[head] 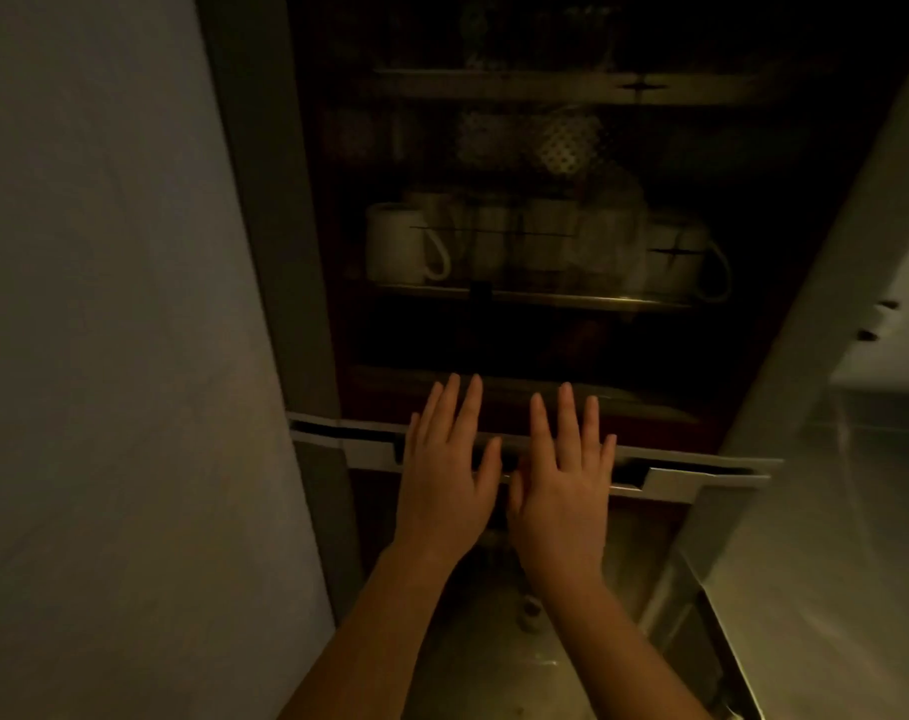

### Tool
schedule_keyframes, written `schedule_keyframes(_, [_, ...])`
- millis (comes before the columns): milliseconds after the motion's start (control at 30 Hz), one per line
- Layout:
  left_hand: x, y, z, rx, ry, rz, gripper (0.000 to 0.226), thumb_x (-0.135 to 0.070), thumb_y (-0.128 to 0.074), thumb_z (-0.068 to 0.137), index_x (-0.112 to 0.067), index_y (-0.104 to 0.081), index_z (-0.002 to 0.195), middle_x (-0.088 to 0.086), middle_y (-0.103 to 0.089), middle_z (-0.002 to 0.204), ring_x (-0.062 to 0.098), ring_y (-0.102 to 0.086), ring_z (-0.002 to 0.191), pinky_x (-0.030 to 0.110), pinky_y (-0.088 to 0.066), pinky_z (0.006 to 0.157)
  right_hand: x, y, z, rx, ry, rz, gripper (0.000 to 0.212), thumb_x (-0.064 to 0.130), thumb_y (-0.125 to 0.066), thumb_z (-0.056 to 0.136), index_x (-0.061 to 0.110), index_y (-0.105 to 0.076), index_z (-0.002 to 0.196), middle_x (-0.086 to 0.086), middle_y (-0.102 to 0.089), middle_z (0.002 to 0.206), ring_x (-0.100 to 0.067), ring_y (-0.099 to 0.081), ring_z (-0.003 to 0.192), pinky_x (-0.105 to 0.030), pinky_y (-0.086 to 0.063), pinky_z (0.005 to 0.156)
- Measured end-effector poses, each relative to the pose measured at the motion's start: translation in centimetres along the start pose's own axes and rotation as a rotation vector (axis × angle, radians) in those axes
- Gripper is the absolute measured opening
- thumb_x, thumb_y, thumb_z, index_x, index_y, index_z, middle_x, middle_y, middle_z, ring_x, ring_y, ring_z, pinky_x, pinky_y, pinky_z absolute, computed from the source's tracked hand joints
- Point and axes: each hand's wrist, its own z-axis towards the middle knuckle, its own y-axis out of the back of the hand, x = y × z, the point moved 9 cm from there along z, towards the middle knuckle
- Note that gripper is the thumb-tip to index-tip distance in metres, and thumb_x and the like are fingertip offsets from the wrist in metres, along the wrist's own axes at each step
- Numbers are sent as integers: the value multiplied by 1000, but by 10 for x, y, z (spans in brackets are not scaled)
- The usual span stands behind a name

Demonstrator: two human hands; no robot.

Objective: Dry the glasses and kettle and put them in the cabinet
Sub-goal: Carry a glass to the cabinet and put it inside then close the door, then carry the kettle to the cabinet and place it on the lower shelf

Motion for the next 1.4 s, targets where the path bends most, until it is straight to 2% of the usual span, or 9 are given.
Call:
schedule_keyframes(67, [-28, -22, -3, 39, -31, -34, 63, -52, -20, 94, -31, -11, 152, -8, -10, 160, 6, 0, 147, 34, -5, 120, -35, 14, -7, -13, -78, -32, 67, 27, -54, 90, 21, -24, 149, -5, -10, 159, -26, -1, 148, -55, -13, 116])
schedule_keyframes(200, [-85, -71, -15, 135, -83, -89, 65, -56, -16, 91, -32, -9, 151, -12, -7, 159, 1, 4, 144, 28, -2, 117, -103, 50, -25, -44, -225, -92, 57, 33, -40, 95, 21, -24, 148, -5, -15, 158, -26, -5, 147, -53, -15, 116])
schedule_keyframes(300, [-130, -108, -29, 222, -143, -141, 60, -51, -25, 96, -32, -11, 152, -12, -8, 160, 2, 2, 145, 31, -5, 119, -155, 77, -46, -57, -345, -124, 57, 28, -46, 96, 21, -26, 149, -4, -17, 158, -24, -4, 147, -49, -10, 117])
schedule_keyframes(400, [-177, -143, -44, 312, -205, -180, 60, -47, -29, 97, -30, -12, 152, -10, -10, 160, 4, 0, 146, 32, -5, 120, -205, 105, -71, -66, -452, -195, 55, 27, -46, 97, 20, -29, 148, -4, -20, 158, -23, -6, 147, -49, -11, 117])
schedule_keyframes(567, [-252, -201, -76, 445, -337, -234, 68, -55, -21, 91, -26, -19, 152, -5, -19, 159, 9, -8, 147, 36, -10, 121, -280, 156, -121, -99, -629, -313, 50, 27, -49, 96, 18, -38, 144, -6, -32, 153, -27, -20, 145, -47, -15, 115])
schedule_keyframes(733, [-326, -261, -118, 581, -440, -276, 64, -51, -30, 94, -24, -24, 151, -3, -25, 158, 12, -14, 147, 40, -17, 119, -351, 207, -176, -158, -793, -374, 46, 27, -47, 95, 17, -47, 139, -7, -44, 146, -27, -32, 140, -48, -23, 113])
schedule_keyframes(833, [-375, -294, -145, 646, -493, -295, 63, -49, -33, 93, -23, -29, 150, -1, -32, 155, 15, -20, 146, 42, -20, 118, -396, 239, -214, -155, -903, -385, 43, 26, -49, 97, 17, -48, 138, -6, -45, 146, -26, -32, 140, -46, -24, 115])
schedule_keyframes(1033, [-477, -353, -206, 798, -594, -340, 60, -49, -36, 98, -28, -20, 152, -8, -24, 158, 8, -13, 146, 35, -10, 121, -484, 301, -288, -114, -1094, -409, 46, 33, -40, 99, 19, -41, 143, -3, -40, 149, -20, -28, 141, -40, -23, 117])
schedule_keyframes(1400, [-618, -437, -293, 956, -728, -371, 62, -48, -38, 98, -24, -20, 153, -2, -28, 156, 13, -18, 146, 40, -15, 120, -605, 398, -395, -92, -1279, -466, 47, 33, -41, 99, 17, -40, 143, -5, -43, 146, -23, -35, 135, -38, -27, 109])
